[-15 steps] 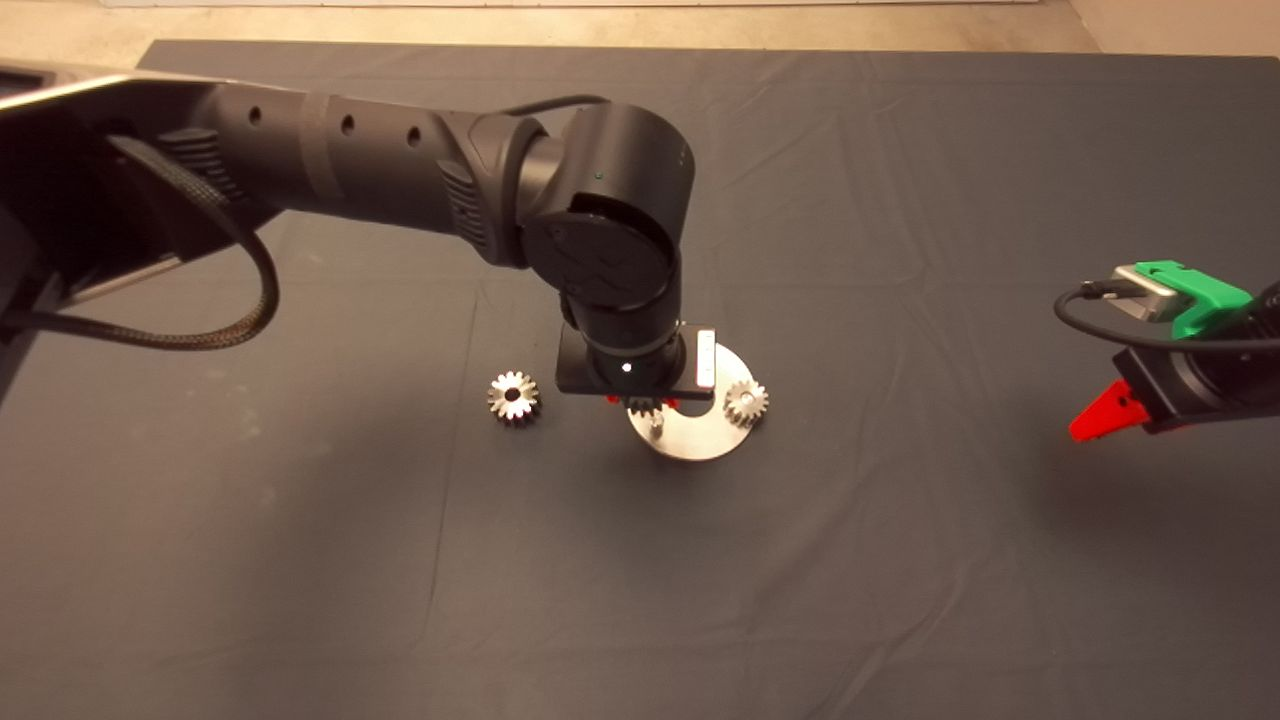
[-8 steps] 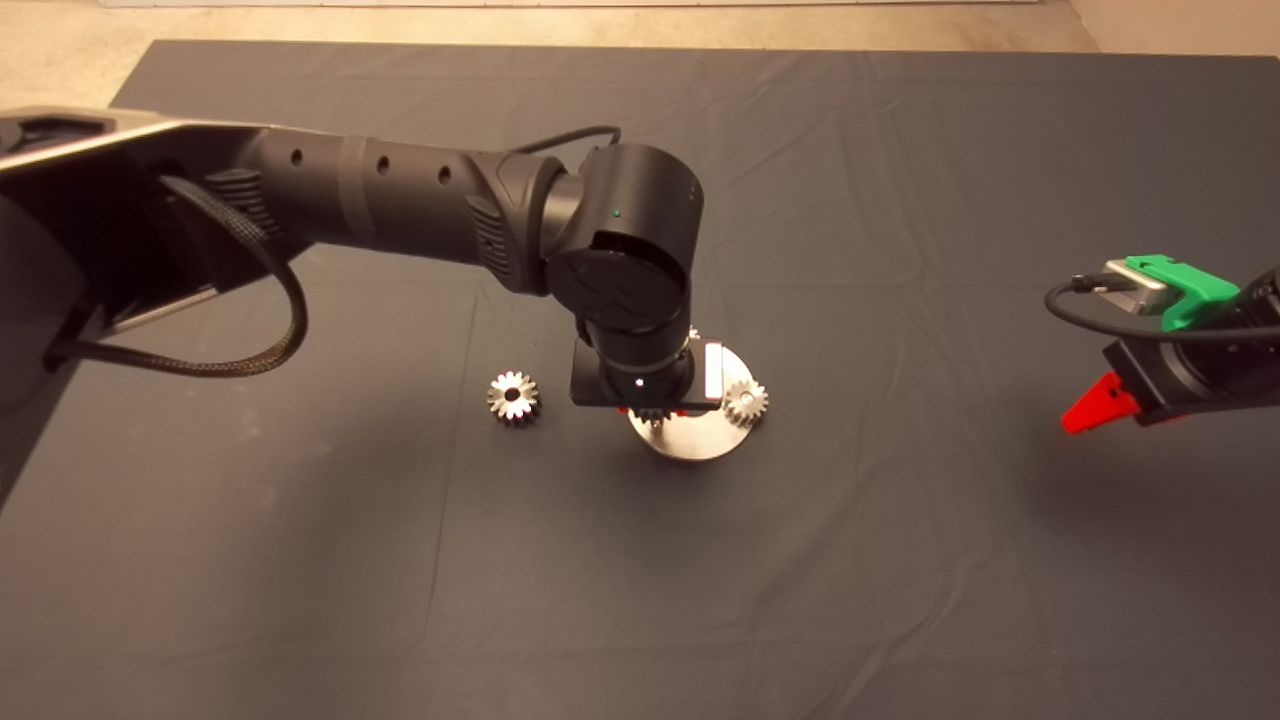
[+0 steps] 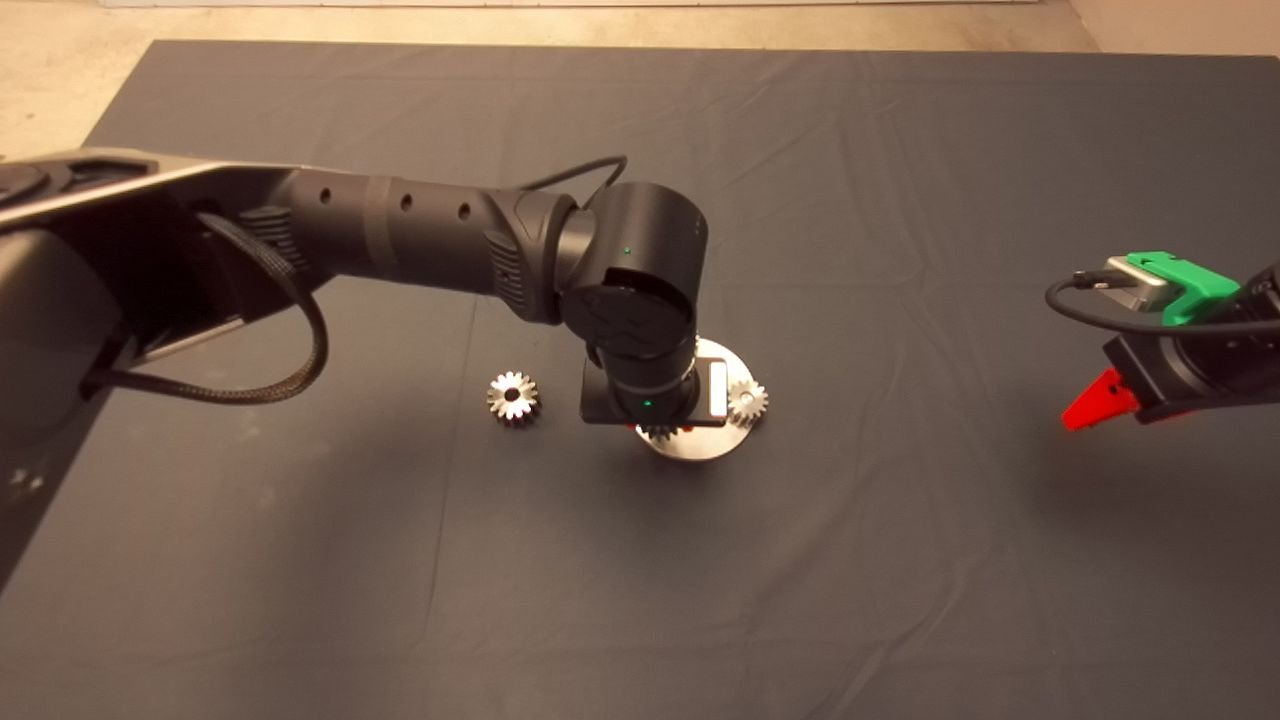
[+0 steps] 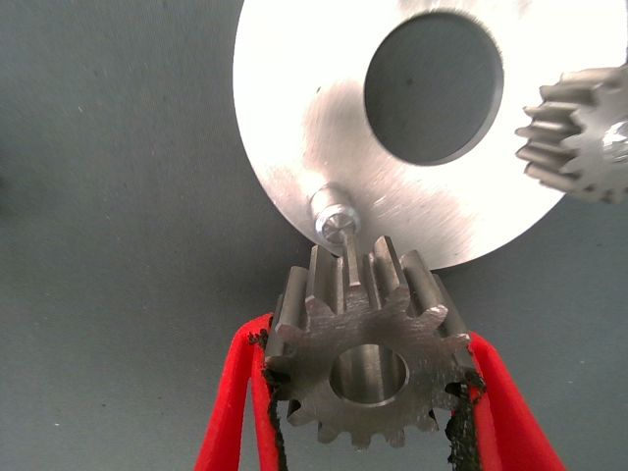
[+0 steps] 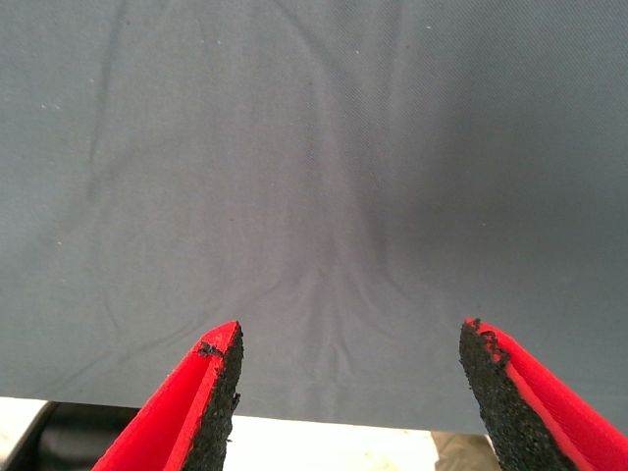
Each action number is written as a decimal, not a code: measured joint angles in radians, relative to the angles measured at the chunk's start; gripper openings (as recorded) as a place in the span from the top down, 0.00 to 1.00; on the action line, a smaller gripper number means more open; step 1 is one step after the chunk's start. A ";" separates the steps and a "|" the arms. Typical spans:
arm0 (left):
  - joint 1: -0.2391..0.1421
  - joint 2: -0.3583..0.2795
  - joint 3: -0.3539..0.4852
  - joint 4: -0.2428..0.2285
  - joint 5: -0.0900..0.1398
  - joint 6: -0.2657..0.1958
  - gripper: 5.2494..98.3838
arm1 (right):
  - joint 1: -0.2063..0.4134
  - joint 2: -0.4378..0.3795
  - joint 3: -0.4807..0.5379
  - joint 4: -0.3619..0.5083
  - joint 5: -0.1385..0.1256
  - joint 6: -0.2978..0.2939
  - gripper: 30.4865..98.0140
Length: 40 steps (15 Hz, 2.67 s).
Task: Remove an incorrectly installed larger gear and replace it with the correct smaller gear
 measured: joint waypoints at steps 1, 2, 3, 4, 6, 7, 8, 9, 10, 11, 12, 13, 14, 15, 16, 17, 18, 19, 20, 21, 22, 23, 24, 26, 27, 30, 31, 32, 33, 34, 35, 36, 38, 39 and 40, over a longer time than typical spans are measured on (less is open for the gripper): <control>0.001 0.000 -0.002 0.001 0.000 0.005 0.78 | 0.000 0.005 0.000 0.000 0.000 0.000 0.58; 0.001 0.000 -0.004 0.006 0.000 0.007 0.78 | 0.000 0.010 0.000 0.000 0.002 0.000 0.58; 0.001 0.001 -0.010 0.007 0.000 0.009 0.78 | 0.000 0.010 -0.001 0.000 0.003 0.000 0.58; 0.002 0.001 -0.015 0.010 0.000 0.010 0.78 | 0.000 0.010 -0.004 0.000 0.003 0.000 0.58; 0.002 0.002 -0.015 0.013 0.000 0.014 0.78 | 0.000 0.011 -0.007 0.000 0.002 0.000 0.58; 0.002 0.002 -0.015 0.013 0.000 0.015 0.78 | 0.000 0.012 -0.007 0.000 0.001 0.000 0.58; 0.003 0.002 -0.017 0.014 0.000 0.017 0.78 | 0.000 0.013 -0.007 0.000 0.001 0.000 0.58; 0.004 0.002 -0.020 0.013 0.000 0.018 0.78 | 0.000 0.013 -0.007 0.000 0.001 0.000 0.58; 0.004 0.002 -0.022 0.014 0.000 0.019 0.78 | 0.000 0.014 -0.007 0.000 0.001 0.000 0.58; 0.004 0.002 -0.024 0.014 0.000 0.019 0.78 | 0.000 0.014 -0.007 0.000 0.001 0.000 0.58; 0.004 0.002 -0.024 0.015 0.000 0.019 0.78 | 0.000 0.013 -0.007 0.000 0.001 0.000 0.58; 0.004 0.002 -0.024 0.015 0.000 0.019 0.78 | 0.000 0.014 -0.007 0.000 0.001 0.000 0.58; 0.009 0.002 -0.025 0.019 0.000 0.020 0.78 | 0.000 0.013 -0.007 0.000 0.001 0.000 0.58; 0.018 0.002 -0.025 0.021 0.000 0.021 0.78 | 0.000 0.014 -0.007 0.000 0.001 0.000 0.58; 0.029 0.002 -0.025 0.021 0.000 0.021 0.78 | 0.000 0.014 -0.007 0.000 0.001 0.000 0.58; 0.037 0.002 -0.025 0.024 0.000 0.021 0.78 | 0.000 0.014 -0.007 0.000 0.001 0.000 0.58; 0.043 0.002 -0.025 0.027 0.000 0.021 0.78 | 0.000 0.014 -0.007 0.000 0.001 0.000 0.58; 0.043 0.002 -0.026 0.028 0.000 0.021 0.78 | 0.000 0.014 -0.007 0.000 0.001 0.000 0.58; 0.043 0.002 -0.026 0.032 0.000 0.021 0.78 | 0.000 0.014 -0.007 0.000 0.001 0.000 0.58; 0.043 0.003 -0.026 0.033 0.000 0.021 0.78 | 0.000 0.014 -0.007 0.000 0.001 0.000 0.58; 0.043 0.002 -0.026 0.033 0.000 0.021 0.79 | 0.000 0.014 -0.007 0.000 0.001 0.000 0.58; 0.045 0.003 -0.026 0.035 0.000 0.021 0.79 | 0.000 0.013 -0.007 0.000 0.001 0.000 0.58; 0.049 0.005 -0.032 0.035 0.000 0.022 0.79 | 0.000 0.013 -0.007 0.000 0.001 0.000 0.58; 0.053 0.013 -0.042 0.036 0.001 0.030 0.79 | 0.000 0.013 -0.007 0.000 0.001 0.000 0.58; 0.053 0.020 -0.048 0.036 0.000 0.033 0.79 | 0.000 0.013 -0.008 0.000 0.001 0.000 0.58; 0.053 0.029 -0.060 0.037 0.000 0.039 0.79 | 0.000 0.013 -0.010 0.000 0.001 0.000 0.58; 0.053 0.030 -0.065 0.037 0.000 0.040 0.79 | 0.000 0.014 -0.011 0.000 0.001 0.000 0.58; 0.053 0.031 -0.069 0.039 0.000 0.040 0.79 | 0.000 0.016 -0.011 0.000 0.001 0.000 0.58; 0.053 0.033 -0.073 0.039 0.000 0.044 0.79 | 0.000 0.016 -0.012 0.000 0.001 0.000 0.58; 0.053 0.034 -0.074 0.039 0.000 0.048 0.79 | 0.000 0.016 -0.015 0.000 0.001 0.000 0.58; 0.053 0.036 -0.077 0.039 0.001 0.049 0.79 | 0.000 0.016 -0.017 0.000 0.000 0.000 0.58; 0.053 0.036 -0.078 0.039 0.001 0.052 0.79 | 0.000 0.016 -0.017 0.000 0.001 0.000 0.58; 0.053 0.036 -0.079 0.039 0.001 0.057 0.79 | 0.000 0.021 -0.017 0.000 0.000 0.000 0.58; 0.053 0.036 -0.080 0.039 0.000 0.059 0.79 | 0.000 0.026 -0.018 0.000 0.000 0.000 0.58; 0.053 0.036 -0.080 0.039 0.000 0.059 0.79 | 0.000 0.030 -0.018 0.000 0.001 0.000 0.58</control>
